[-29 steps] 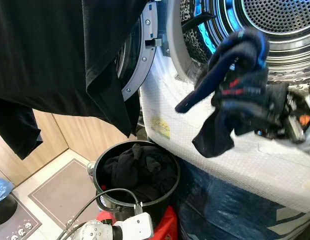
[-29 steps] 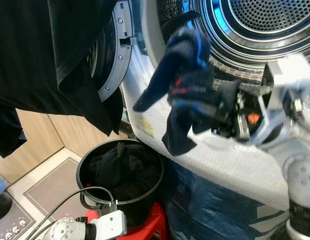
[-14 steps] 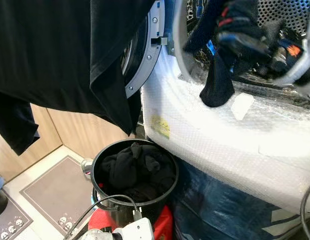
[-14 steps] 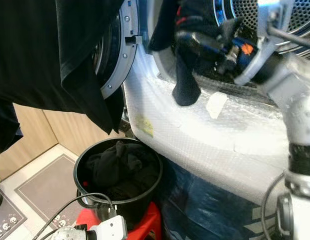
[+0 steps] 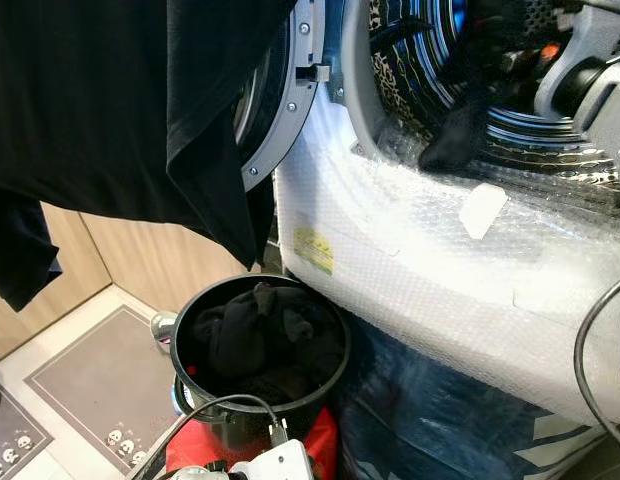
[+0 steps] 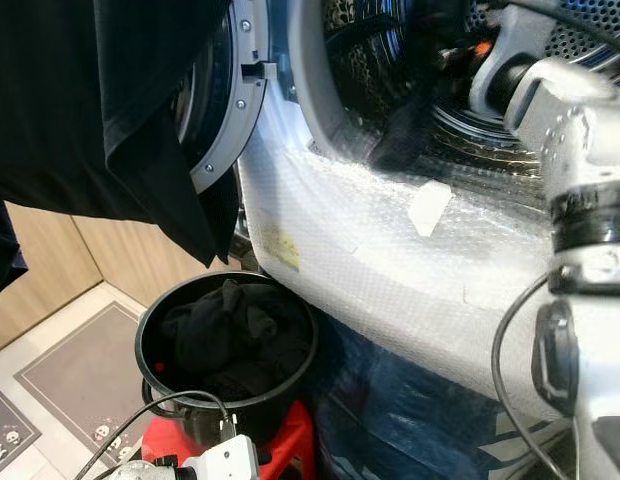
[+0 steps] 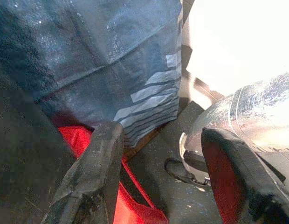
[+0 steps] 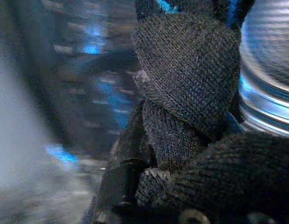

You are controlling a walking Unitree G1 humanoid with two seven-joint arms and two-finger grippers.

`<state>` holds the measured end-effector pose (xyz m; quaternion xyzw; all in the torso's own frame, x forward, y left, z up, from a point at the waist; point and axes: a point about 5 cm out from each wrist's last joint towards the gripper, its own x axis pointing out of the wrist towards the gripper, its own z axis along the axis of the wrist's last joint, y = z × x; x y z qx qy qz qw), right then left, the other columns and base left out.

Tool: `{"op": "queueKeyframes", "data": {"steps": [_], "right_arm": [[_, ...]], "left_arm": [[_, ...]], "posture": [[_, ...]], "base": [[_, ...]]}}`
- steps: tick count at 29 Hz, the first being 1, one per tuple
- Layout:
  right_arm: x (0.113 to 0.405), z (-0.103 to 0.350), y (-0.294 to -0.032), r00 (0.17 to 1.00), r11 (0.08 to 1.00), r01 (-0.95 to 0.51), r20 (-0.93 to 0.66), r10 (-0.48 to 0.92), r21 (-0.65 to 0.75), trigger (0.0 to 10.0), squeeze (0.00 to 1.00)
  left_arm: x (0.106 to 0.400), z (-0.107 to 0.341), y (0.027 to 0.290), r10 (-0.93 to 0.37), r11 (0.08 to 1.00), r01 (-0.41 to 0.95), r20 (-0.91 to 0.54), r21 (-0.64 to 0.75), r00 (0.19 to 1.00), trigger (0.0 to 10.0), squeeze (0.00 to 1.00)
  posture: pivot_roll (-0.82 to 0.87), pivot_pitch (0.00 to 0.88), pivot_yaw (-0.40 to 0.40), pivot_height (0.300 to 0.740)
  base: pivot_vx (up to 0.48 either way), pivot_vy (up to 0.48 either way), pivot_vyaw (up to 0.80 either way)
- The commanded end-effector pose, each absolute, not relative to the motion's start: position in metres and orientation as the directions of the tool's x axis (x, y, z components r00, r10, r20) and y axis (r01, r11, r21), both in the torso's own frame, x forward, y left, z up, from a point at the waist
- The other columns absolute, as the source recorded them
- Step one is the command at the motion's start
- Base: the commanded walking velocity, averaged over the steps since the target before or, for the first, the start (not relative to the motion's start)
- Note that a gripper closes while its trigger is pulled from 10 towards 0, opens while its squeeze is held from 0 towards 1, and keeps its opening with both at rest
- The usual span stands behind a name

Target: Clothes washing

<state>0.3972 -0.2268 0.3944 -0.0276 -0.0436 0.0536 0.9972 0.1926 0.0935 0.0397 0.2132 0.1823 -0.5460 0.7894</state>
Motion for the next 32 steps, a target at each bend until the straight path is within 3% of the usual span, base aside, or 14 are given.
{"op": "queueKeyframes", "data": {"steps": [1,5,6,14,28,32], "right_arm": [[0.396,0.407,-0.239,0.988,0.992,0.065,0.144,-0.049,-0.107,10.0,0.00],[0.397,0.410,-0.245,0.966,0.968,0.221,0.164,-0.200,-0.121,10.0,0.00],[0.398,0.409,-0.247,0.961,0.962,0.252,0.148,-0.236,-0.106,10.0,1.00],[0.401,0.399,-0.251,0.921,0.917,0.388,0.075,-0.382,-0.097,10.0,1.00],[0.404,0.392,-0.246,0.923,0.913,0.384,0.026,-0.384,-0.136,10.0,1.00],[0.403,0.400,-0.245,0.924,0.914,0.383,0.080,-0.375,-0.139,10.0,1.00]], "left_arm": [[0.190,0.042,0.091,-0.785,0.310,0.940,-0.519,0.144,0.338,10.0,0.00],[0.190,0.042,0.092,-0.784,0.312,0.939,-0.520,0.141,0.339,10.0,0.00],[0.190,0.042,0.092,-0.784,0.311,0.940,-0.520,0.141,0.338,10.0,0.00],[0.189,0.044,0.091,-0.784,0.318,0.938,-0.517,0.141,0.343,10.0,0.00],[0.190,0.044,0.091,-0.780,0.325,0.935,-0.519,0.140,0.349,10.0,0.00],[0.191,0.044,0.090,-0.780,0.325,0.935,-0.517,0.145,0.351,10.0,0.00]], "posture": [[-0.02,0.057,-0.076,0.740],[-0.02,0.059,-0.075,0.740],[-0.03,0.064,-0.073,0.740],[-0.02,0.067,-0.076,0.740],[-0.01,0.063,-0.079,0.740],[-0.02,0.055,-0.079,0.740]], "base": [[0.000,0.000,0.00],[0.000,0.000,0.00],[0.000,0.000,0.00],[0.000,0.000,0.00],[0.000,0.000,0.00],[0.000,0.000,0.00]]}}
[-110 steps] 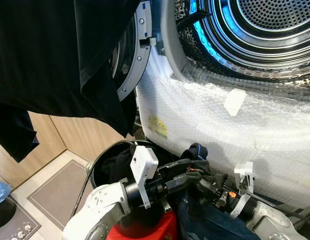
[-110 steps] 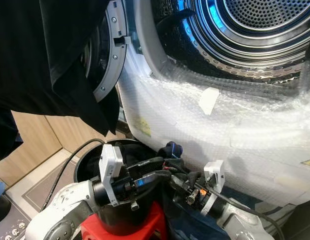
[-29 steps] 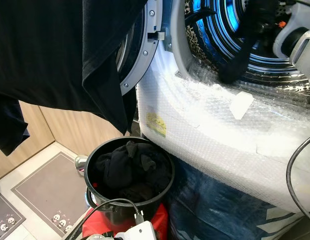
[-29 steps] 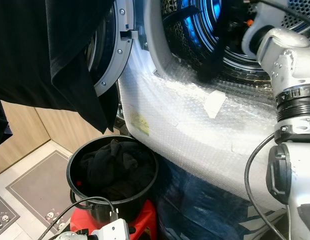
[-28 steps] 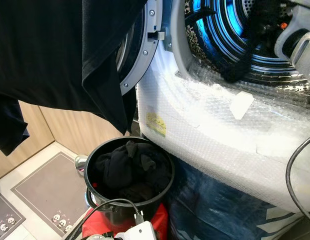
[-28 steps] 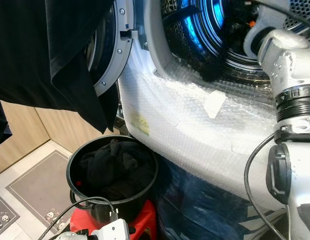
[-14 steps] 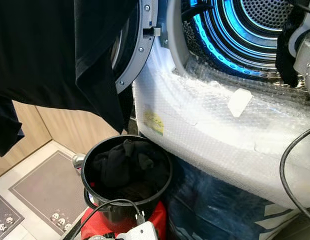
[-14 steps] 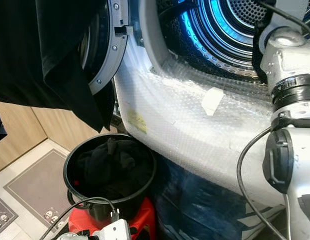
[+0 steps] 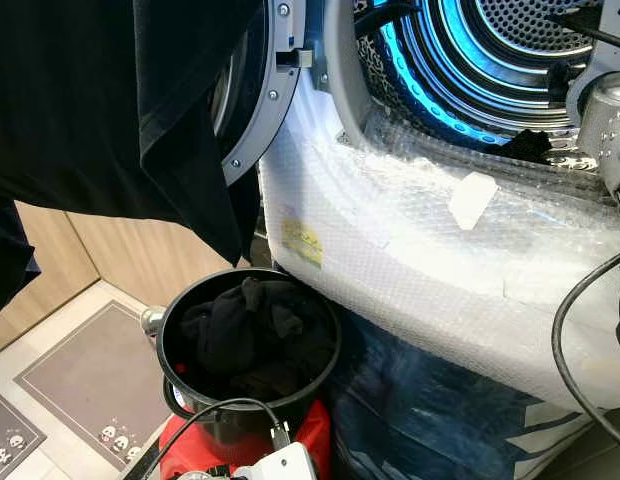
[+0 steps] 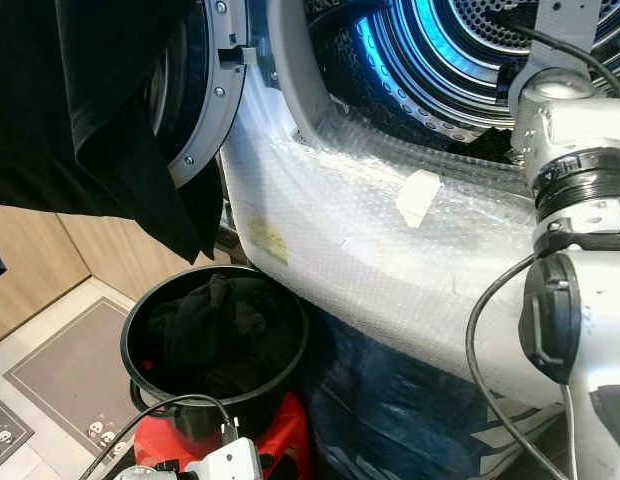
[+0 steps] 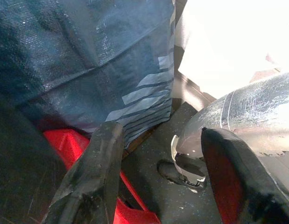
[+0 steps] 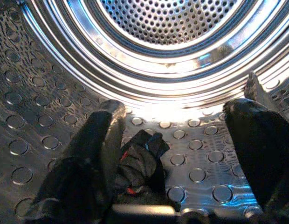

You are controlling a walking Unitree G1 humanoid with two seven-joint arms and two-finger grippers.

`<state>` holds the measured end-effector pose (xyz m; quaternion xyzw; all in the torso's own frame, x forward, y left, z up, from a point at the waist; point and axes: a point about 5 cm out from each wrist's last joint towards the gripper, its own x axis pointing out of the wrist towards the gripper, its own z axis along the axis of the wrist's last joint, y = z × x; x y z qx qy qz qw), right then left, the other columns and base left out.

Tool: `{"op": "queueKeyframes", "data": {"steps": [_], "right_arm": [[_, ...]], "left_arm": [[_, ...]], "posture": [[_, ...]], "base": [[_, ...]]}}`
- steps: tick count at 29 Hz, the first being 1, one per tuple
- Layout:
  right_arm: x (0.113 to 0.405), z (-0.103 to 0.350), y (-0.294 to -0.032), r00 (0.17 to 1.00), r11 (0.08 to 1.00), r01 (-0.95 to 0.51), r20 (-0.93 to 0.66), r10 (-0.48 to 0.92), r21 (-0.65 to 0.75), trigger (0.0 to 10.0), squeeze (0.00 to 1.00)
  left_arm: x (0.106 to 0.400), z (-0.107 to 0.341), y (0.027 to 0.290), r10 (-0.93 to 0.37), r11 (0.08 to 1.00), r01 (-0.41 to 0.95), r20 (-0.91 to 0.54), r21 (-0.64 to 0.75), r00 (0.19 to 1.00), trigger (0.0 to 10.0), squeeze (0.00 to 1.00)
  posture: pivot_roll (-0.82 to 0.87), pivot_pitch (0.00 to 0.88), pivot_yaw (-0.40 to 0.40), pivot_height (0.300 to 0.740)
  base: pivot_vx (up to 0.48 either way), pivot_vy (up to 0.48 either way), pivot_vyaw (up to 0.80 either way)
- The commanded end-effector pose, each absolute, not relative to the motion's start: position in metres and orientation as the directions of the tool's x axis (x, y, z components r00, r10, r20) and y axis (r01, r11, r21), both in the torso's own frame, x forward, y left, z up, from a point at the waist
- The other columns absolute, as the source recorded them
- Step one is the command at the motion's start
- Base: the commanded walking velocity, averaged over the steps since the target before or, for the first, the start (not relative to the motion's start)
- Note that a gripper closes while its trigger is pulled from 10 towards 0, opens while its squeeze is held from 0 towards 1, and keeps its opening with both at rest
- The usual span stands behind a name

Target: Clothes washing

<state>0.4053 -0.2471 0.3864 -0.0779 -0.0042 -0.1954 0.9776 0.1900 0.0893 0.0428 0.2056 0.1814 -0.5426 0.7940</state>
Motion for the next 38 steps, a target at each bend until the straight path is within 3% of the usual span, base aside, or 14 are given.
{"op": "queueKeyframes", "data": {"steps": [1,4,5,9,18,20,25,30,31,34,38], "right_arm": [[0.403,0.400,-0.244,0.923,0.913,0.383,0.084,-0.375,-0.141,10.0,1.00],[0.404,0.406,-0.239,0.951,0.945,0.301,0.113,-0.288,-0.124,10.0,0.94],[0.404,0.409,-0.235,0.967,0.974,0.218,0.147,-0.207,-0.066,10.0,0.02],[0.402,0.412,-0.225,0.965,0.990,-0.086,0.256,0.056,0.108,10.0,0.00],[0.397,0.403,-0.221,0.914,0.953,-0.279,0.336,0.225,0.120,10.0,0.00],[0.389,0.398,-0.219,0.860,0.914,-0.383,0.413,0.300,0.135,10.0,0.00],[0.383,0.391,-0.220,0.829,0.895,-0.431,0.443,0.342,0.114,10.0,0.00],[0.364,0.377,-0.221,0.712,0.819,-0.565,0.562,0.421,0.101,10.0,0.00],[0.351,0.366,-0.217,0.646,0.753,-0.651,0.591,0.483,0.097,10.0,0.00],[0.337,0.354,-0.212,0.581,0.696,-0.714,0.613,0.535,0.069,10.0,0.00],[0.310,0.337,-0.202,0.443,0.547,-0.836,0.650,0.617,0.050,10.0,0.00]], "left_arm": [[0.191,0.044,0.090,-0.780,0.325,0.935,-0.517,0.145,0.351,10.0,0.00],[0.192,0.045,0.090,-0.779,0.331,0.930,-0.511,0.158,0.364,10.0,0.00],[0.194,0.046,0.090,-0.775,0.337,0.925,-0.505,0.176,0.378,10.0,0.00],[0.202,0.049,0.090,-0.767,0.366,0.904,-0.480,0.219,0.427,10.0,0.00],[0.213,0.055,0.090,-0.761,0.387,0.880,-0.444,0.275,0.474,10.0,0.00],[0.218,0.057,0.092,-0.756,0.399,0.865,-0.425,0.304,0.498,10.0,0.00],[0.221,0.060,0.093,-0.751,0.415,0.852,-0.408,0.318,0.518,10.0,0.00],[0.228,0.065,0.096,-0.736,0.453,0.816,-0.366,0.360,0.570,10.0,0.00],[0.231,0.068,0.097,-0.723,0.477,0.795,-0.347,0.374,0.597,10.0,0.00],[0.232,0.070,0.097,-0.717,0.495,0.783,-0.331,0.377,0.613,10.0,0.00],[0.230,0.070,0.094,-0.713,0.510,0.772,-0.317,0.380,0.626,10.0,0.00]], "posture": [[-0.02,0.055,-0.079,0.740],[-0.01,0.050,-0.077,0.740],[-0.02,0.046,-0.075,0.740],[-0.02,0.034,-0.068,0.740],[-0.02,0.017,-0.054,0.740],[-0.02,0.012,-0.050,0.740],[-0.02,0.009,-0.042,0.740],[-0.01,0.011,-0.032,0.740],[-0.01,0.012,-0.027,0.740],[-0.01,0.013,-0.016,0.740],[-0.01,0.015,-0.006,0.740]], "base": [[0.000,0.000,0.00],[0.000,0.000,0.00],[0.000,0.000,0.00],[0.000,0.000,0.00],[0.000,0.000,0.00],[0.000,0.000,0.00],[0.000,0.000,0.00],[0.000,0.000,0.00],[0.000,0.000,0.00],[0.000,0.000,0.00],[0.000,0.000,0.00]]}}
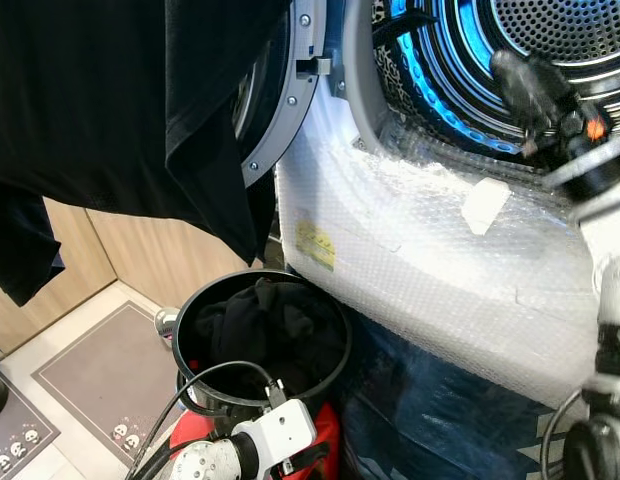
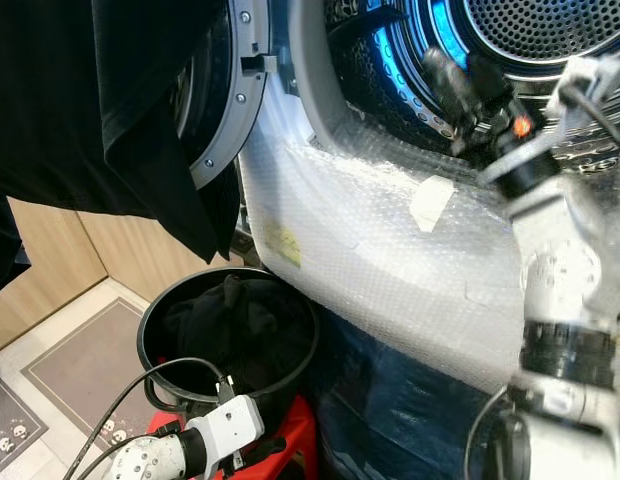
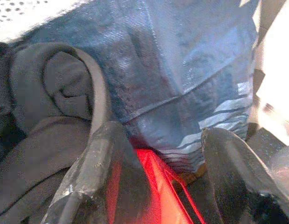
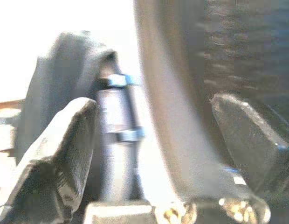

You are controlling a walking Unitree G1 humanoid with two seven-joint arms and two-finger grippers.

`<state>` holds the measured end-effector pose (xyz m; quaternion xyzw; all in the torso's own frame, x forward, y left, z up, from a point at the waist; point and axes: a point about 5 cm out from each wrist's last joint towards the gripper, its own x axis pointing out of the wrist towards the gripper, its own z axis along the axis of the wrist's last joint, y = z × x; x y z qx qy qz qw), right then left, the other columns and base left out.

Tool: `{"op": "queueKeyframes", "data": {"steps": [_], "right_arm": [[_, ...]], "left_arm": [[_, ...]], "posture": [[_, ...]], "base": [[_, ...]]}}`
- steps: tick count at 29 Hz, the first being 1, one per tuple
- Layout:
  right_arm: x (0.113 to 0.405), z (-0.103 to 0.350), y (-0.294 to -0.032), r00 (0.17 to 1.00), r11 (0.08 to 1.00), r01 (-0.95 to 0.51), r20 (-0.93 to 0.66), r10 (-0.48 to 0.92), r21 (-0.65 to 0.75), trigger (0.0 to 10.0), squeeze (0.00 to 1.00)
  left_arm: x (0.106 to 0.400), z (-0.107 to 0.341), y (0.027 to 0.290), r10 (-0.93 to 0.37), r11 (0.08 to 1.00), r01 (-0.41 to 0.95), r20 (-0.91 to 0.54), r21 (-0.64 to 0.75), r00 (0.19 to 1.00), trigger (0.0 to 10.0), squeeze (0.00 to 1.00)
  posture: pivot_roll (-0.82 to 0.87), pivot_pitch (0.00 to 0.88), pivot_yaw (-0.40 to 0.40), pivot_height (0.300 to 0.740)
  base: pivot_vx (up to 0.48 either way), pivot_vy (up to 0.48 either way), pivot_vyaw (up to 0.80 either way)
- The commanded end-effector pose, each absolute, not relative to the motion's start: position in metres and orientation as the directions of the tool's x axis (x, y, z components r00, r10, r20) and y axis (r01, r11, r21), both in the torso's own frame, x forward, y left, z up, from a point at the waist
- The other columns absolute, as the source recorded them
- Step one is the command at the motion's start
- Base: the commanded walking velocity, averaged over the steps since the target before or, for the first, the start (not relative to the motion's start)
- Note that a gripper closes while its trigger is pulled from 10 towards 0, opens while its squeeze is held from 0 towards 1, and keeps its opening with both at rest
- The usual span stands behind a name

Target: Clothes washing

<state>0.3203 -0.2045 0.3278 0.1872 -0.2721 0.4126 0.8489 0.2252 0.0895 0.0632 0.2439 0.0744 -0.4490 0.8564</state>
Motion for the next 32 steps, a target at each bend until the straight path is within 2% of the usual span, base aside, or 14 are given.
{"op": "queueKeyframes", "data": {"steps": [1,5,6,7,10,17,23,24,25,26,32], "right_arm": [[0.302,0.333,-0.200,0.398,0.492,-0.869,0.657,0.640,0.047,10.0,0.00],[0.280,0.319,-0.191,0.291,0.364,-0.931,0.634,0.717,0.016,10.0,0.00],[0.279,0.318,-0.191,0.288,0.361,-0.932,0.632,0.719,0.015,10.0,0.00],[0.270,0.307,-0.185,0.246,0.302,-0.953,0.579,0.777,-0.001,10.0,0.00],[0.257,0.287,-0.178,0.200,0.215,-0.976,0.482,0.853,0.024,10.0,0.00],[0.244,0.265,-0.177,0.213,0.195,-0.977,0.424,0.880,0.086,10.0,0.00],[0.233,0.244,-0.174,0.192,0.155,-0.979,0.363,0.912,0.130,10.0,0.00],[0.231,0.239,-0.173,0.194,0.153,-0.978,0.344,0.919,0.142,10.0,0.00],[0.230,0.237,-0.173,0.195,0.153,-0.977,0.338,0.921,0.147,10.0,0.00],[0.229,0.235,-0.173,0.196,0.150,-0.976,0.332,0.923,0.160,10.0,0.00],[0.226,0.204,-0.173,0.244,0.190,-0.953,0.227,0.943,0.235,10.0,0.00]], "left_arm": [[0.231,0.070,0.094,-0.709,0.519,0.767,-0.311,0.377,0.633,10.0,0.00],[0.233,0.073,0.093,-0.696,0.545,0.746,-0.289,0.382,0.657,10.0,0.00],[0.233,0.073,0.093,-0.696,0.546,0.745,-0.288,0.382,0.658,10.0,0.00],[0.236,0.075,0.094,-0.680,0.564,0.723,-0.272,0.400,0.681,10.0,0.00],[0.243,0.080,0.098,-0.644,0.605,0.670,-0.231,0.430,0.729,10.0,0.00],[0.250,0.090,0.104,-0.620,0.648,0.622,-0.171,0.439,0.766,10.0,0.00],[0.260,0.095,0.114,-0.590,0.682,0.586,-0.144,0.437,0.795,10.0,0.00],[0.263,0.096,0.118,-0.579,0.690,0.574,-0.141,0.440,0.803,10.0,0.83],[0.264,0.097,0.119,-0.574,0.694,0.570,-0.139,0.440,0.807,10.0,0.83],[0.265,0.098,0.120,-0.573,0.699,0.567,-0.133,0.436,0.809,10.0,1.00],[0.274,0.105,0.132,-0.562,0.719,0.547,-0.103,0.430,0.820,10.0,1.00]], "posture": [[-0.01,0.016,-0.005,0.740],[0.00,0.017,0.000,0.740],[0.00,0.017,0.000,0.740],[0.00,0.017,0.003,0.740],[0.00,0.016,0.009,0.740],[0.00,0.013,0.016,0.740],[-0.01,0.008,0.025,0.740],[-0.01,0.008,0.027,0.740],[-0.01,0.008,0.027,0.740],[-0.01,0.008,0.027,0.740],[-0.02,0.008,0.029,0.740]], "base": [[0.000,0.000,0.00],[0.000,0.000,0.00],[0.000,0.000,0.00],[0.000,0.000,0.00],[0.000,0.000,0.00],[0.000,0.000,0.00],[0.000,0.000,0.00],[0.000,0.000,0.00],[0.000,0.000,0.00],[0.000,0.000,0.00],[0.000,0.000,0.00]]}}
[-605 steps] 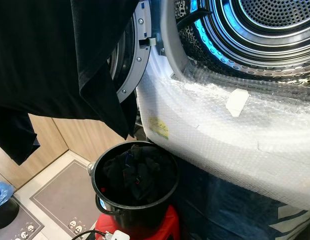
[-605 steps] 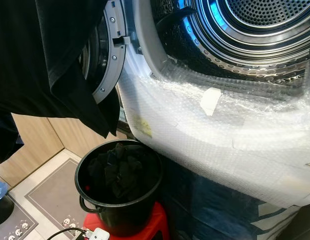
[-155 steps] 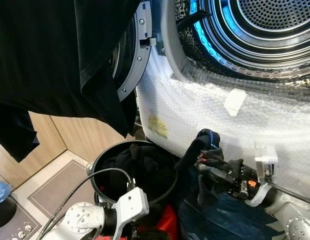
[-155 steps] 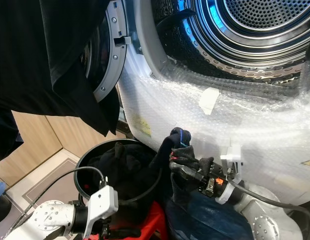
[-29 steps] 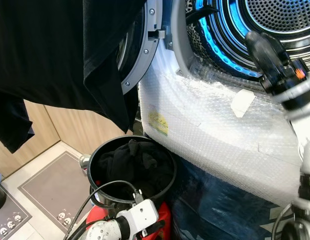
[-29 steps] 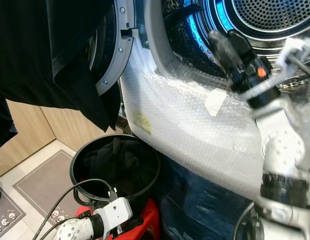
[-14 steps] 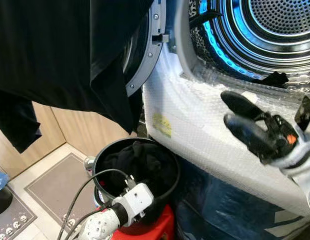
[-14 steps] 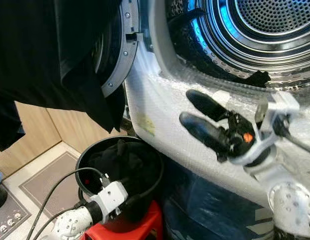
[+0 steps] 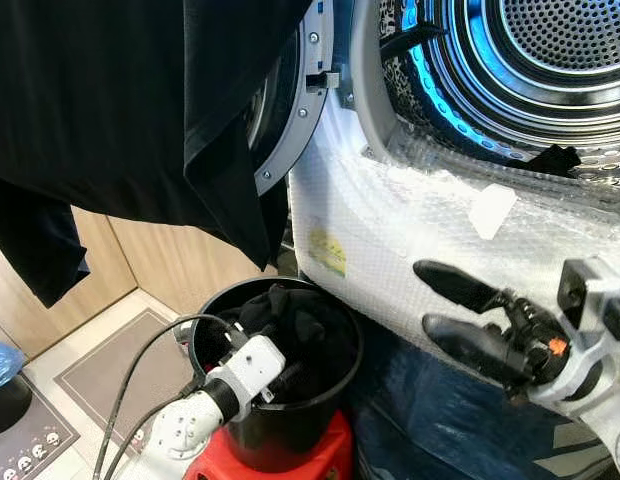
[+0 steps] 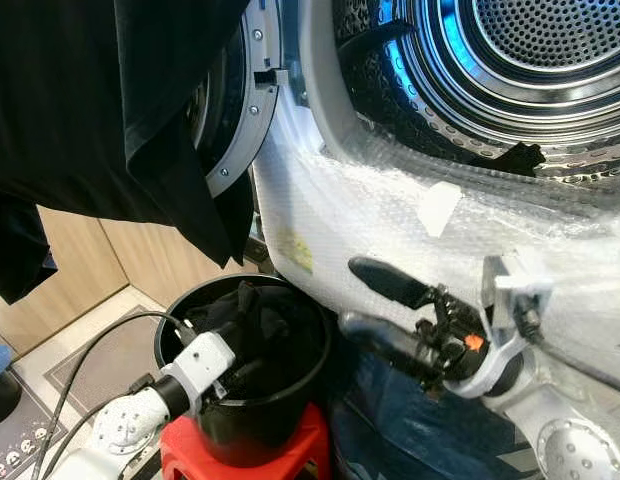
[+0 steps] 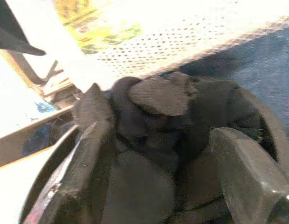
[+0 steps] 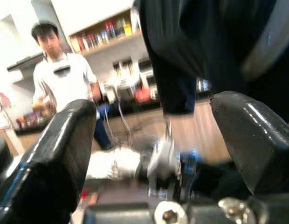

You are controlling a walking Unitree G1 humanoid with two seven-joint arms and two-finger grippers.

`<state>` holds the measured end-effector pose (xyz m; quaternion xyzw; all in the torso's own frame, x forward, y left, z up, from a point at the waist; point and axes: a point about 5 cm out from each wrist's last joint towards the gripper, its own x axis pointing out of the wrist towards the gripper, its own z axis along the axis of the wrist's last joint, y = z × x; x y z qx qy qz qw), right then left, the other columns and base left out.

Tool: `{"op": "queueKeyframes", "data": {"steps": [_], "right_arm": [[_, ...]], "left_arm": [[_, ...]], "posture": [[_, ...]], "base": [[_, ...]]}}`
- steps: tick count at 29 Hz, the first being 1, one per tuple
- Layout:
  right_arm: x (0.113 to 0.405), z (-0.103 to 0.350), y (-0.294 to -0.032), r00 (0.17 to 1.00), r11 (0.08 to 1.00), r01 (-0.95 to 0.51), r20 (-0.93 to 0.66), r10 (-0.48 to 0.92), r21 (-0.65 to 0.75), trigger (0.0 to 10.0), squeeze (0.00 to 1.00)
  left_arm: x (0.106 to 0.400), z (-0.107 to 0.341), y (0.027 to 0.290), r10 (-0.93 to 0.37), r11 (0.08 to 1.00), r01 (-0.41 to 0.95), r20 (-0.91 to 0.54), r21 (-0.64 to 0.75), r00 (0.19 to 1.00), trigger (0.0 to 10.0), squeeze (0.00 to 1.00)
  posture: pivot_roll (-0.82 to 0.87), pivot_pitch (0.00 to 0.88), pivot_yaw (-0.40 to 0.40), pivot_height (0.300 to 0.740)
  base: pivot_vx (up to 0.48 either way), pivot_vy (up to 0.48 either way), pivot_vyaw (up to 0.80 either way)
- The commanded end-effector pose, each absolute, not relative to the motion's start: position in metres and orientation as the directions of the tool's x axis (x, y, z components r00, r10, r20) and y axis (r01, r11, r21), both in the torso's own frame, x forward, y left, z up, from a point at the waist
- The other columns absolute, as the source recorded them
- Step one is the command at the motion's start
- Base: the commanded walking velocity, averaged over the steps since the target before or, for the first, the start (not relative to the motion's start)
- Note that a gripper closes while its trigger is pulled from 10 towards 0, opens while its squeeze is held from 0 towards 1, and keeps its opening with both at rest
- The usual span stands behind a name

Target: Clothes washing

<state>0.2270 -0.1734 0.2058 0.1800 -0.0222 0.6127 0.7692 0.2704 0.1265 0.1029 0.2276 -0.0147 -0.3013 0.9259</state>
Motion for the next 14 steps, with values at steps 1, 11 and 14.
{"op": "queueKeyframes", "data": {"steps": [1,11,14], "right_arm": [[0.226,0.198,-0.173,0.256,0.199,-0.947,0.219,0.942,0.251,10.0,0.00],[0.228,0.160,-0.176,0.368,0.318,-0.898,0.124,0.921,0.303,10.0,0.00],[0.230,0.152,-0.178,0.424,0.374,-0.873,0.107,0.899,0.313,10.0,0.00]], "left_arm": [[0.275,0.105,0.135,-0.554,0.722,0.540,-0.106,0.434,0.826,10.0,1.00],[0.285,0.112,0.142,-0.554,0.733,0.517,-0.054,0.442,0.831,10.0,0.00],[0.291,0.115,0.147,-0.531,0.771,0.497,-0.029,0.398,0.847,10.0,0.00]], "posture": [[-0.02,0.008,0.029,0.740],[-0.03,0.029,0.023,0.740],[-0.04,0.041,0.022,0.740]], "base": [[0.000,0.000,0.00],[0.000,0.000,0.00],[0.000,0.000,0.00]]}}
